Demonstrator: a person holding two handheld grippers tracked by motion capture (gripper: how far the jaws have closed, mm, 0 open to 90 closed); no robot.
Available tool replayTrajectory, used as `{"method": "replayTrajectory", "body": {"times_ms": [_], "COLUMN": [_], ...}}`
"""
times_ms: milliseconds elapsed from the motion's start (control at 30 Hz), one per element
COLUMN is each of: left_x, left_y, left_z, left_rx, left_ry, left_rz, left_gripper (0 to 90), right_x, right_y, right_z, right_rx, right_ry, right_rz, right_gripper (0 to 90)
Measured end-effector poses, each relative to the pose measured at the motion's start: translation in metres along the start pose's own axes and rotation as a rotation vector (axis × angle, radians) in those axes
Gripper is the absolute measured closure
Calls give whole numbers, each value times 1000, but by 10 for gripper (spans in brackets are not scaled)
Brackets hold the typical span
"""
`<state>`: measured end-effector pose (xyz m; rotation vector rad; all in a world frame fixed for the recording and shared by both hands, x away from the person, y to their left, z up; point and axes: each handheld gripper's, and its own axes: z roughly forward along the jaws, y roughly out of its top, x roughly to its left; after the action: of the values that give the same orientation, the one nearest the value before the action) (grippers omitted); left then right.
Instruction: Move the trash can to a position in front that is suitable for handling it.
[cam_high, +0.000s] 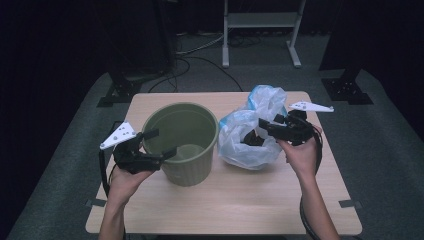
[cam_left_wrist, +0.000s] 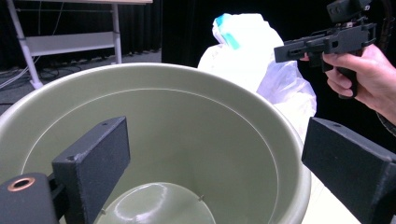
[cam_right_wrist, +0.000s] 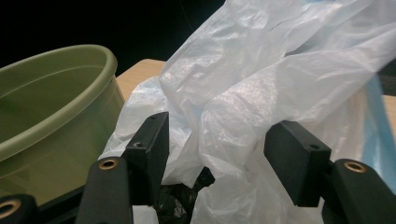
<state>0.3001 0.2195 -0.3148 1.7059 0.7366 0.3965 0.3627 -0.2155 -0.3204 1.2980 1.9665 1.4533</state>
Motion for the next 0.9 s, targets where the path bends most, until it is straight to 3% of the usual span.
{"method": "replayTrajectory", "body": {"times_ms": [333, 533, 900], "left_x": [0, 0, -2], "left_y": [0, 0, 0], "left_z": [-2, -2, -2], "left_rx": [-3, -3, 0], "left_ry": [3, 6, 7], "left_rz": [-2, -1, 6], "left_gripper": [65, 65, 65], "right_x": [2, -3, -5], "right_y": [8, 11, 2], "right_z": [-17, -34, -52], "right_rx": [-36, -92, -116], "right_ry": [-24, 13, 45], "right_rz": [-21, 17, 27], "right_gripper": [387, 387, 387]}}
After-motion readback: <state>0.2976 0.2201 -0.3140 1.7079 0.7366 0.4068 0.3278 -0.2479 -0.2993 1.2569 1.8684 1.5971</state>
